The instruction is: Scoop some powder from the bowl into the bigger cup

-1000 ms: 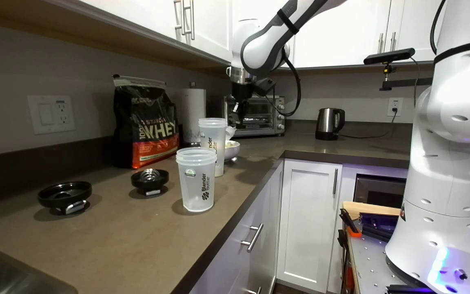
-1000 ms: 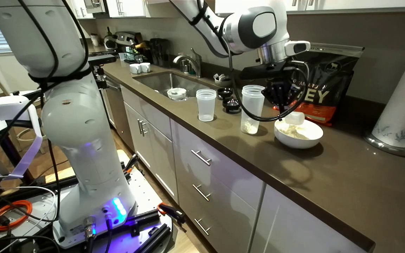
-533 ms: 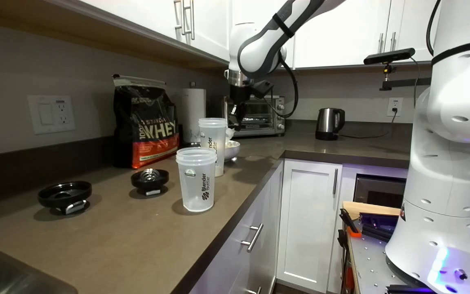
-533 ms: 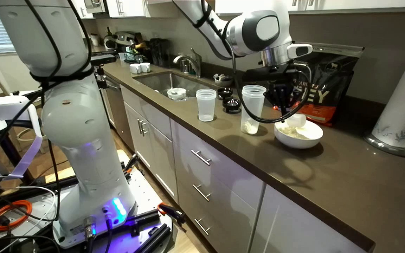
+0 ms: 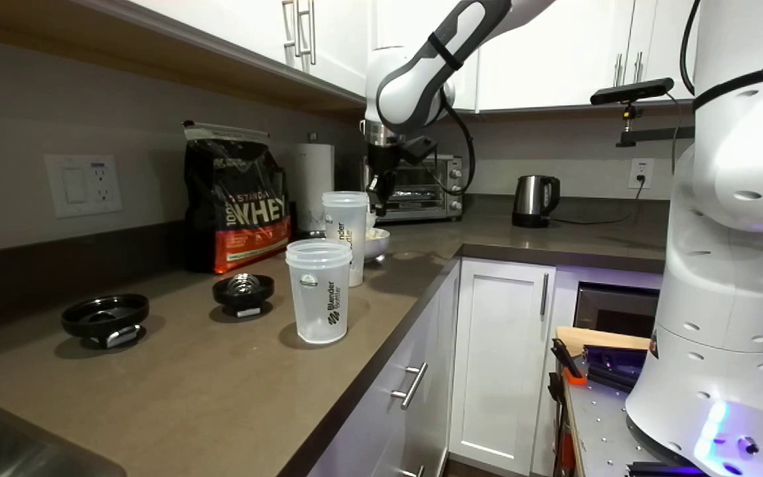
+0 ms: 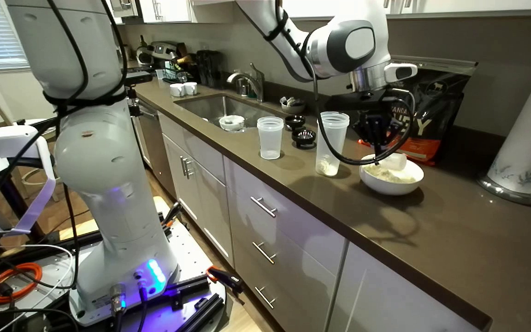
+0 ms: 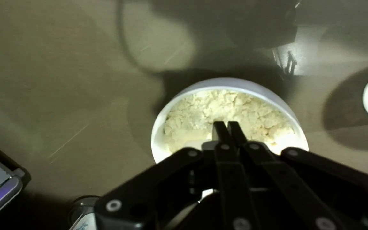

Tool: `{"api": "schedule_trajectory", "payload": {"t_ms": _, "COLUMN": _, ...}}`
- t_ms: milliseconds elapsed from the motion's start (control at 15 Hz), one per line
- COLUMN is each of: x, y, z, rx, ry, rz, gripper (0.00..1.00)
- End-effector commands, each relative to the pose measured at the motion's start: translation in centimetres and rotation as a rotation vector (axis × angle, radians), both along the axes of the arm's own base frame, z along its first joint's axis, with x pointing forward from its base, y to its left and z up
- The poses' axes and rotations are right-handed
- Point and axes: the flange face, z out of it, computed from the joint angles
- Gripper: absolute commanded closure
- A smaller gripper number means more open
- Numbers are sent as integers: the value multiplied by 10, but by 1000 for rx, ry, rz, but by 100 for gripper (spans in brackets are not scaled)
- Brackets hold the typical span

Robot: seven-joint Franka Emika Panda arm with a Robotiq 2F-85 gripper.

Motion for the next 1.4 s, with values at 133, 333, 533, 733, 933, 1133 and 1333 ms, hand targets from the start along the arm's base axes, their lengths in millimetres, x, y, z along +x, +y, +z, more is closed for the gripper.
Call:
{"api": "schedule_trajectory", "payload": {"t_ms": 133, "x": 14, "y": -12, "z": -14, "rx": 45, "ry": 14, "rz": -41, "gripper": 99}}
{"api": "schedule_trajectory", "payload": {"t_ms": 333, "x": 18, "y": -14, "z": -18, "rx": 48, "ry": 21, "rz": -51, "gripper": 99}}
{"api": "schedule_trajectory", "payload": {"t_ms": 533, "x": 21, "y": -17, "z": -17, "rx": 40, "ry": 23, "rz": -55, "gripper": 71}}
{"api": "schedule_trajectory", "payload": {"t_ms": 733, "x": 23, "y": -16, "z": -10, "rx": 34, "ry": 15, "rz": -47, "gripper": 52}}
{"api": "schedule_trajectory", "payload": {"t_ms": 933, "x": 23, "y": -13, "z": 0, "rx": 30, "ry": 5, "rz": -41, "gripper": 33}}
{"api": "schedule_trajectory", "payload": {"t_ms": 1133, "x": 19, "y": -7, "z": 16, "rx": 33, "ry": -9, "rz": -25, "gripper": 15}}
{"api": "schedule_trajectory", "payload": {"t_ms": 1333, "x": 13, "y": 5, "z": 38, "rx": 31, "ry": -30, "rz": -1, "gripper": 0}}
